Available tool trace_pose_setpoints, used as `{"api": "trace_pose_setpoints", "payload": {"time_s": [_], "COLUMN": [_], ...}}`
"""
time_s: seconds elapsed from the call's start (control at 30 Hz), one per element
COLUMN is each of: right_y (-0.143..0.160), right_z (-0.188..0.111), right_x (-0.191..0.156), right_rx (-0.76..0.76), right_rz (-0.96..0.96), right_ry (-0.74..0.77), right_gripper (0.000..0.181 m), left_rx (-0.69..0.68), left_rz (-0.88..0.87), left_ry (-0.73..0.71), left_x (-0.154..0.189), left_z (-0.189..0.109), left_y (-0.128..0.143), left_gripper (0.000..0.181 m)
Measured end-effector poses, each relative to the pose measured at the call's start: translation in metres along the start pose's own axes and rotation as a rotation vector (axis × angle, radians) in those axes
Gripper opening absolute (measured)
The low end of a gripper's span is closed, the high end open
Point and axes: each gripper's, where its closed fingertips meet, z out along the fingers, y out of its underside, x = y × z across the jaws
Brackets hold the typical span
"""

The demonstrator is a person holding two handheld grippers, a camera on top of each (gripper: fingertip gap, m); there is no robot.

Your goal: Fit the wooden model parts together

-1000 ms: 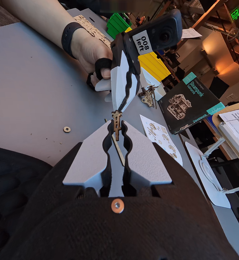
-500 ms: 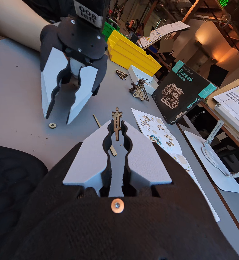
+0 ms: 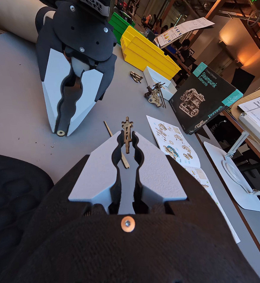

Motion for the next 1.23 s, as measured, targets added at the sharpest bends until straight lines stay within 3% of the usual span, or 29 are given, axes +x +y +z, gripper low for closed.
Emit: {"api": "trace_pose_setpoints", "payload": {"time_s": [0.03, 0.23, 0.33, 0.43, 0.57, 0.7, 0.9, 1.23], "right_y": [0.000, -0.001, -0.001, -0.005, -0.023, -0.054, -0.069, -0.089], "right_z": [0.000, -0.001, -0.002, -0.004, -0.010, -0.009, -0.008, -0.011], "right_x": [0.000, 0.000, 0.002, 0.006, 0.018, 0.016, 0.008, 0.006], "right_rx": [-0.001, 0.003, 0.006, 0.010, 0.048, 0.110, 0.130, 0.142], "right_rz": [0.002, 0.014, 0.014, 0.016, 0.104, 0.222, 0.126, -0.041], "right_ry": [-0.001, -0.005, 0.002, 0.034, 0.121, 0.134, 0.177, 0.267], "right_gripper": [0.007, 0.007, 0.007, 0.008, 0.007, 0.007, 0.007, 0.008], "left_rx": [-0.002, 0.008, 0.091, 0.279, 0.635, 0.896, 0.897, 1.012], "left_rz": [0.006, 0.033, -0.012, -0.169, -0.362, -0.364, -0.229, -0.279], "left_ry": [-0.006, -0.039, -0.085, -0.103, -0.076, 0.026, -0.129, -0.080], "left_x": [-0.001, -0.009, -0.022, -0.040, -0.061, -0.057, -0.051, -0.043], "left_z": [0.000, -0.002, -0.012, -0.035, -0.080, -0.116, -0.119, -0.133], "left_y": [0.001, 0.002, -0.006, -0.026, -0.052, -0.073, -0.082, -0.096], "left_gripper": [0.007, 0.007, 0.007, 0.007, 0.007, 0.006, 0.006, 0.006]}}
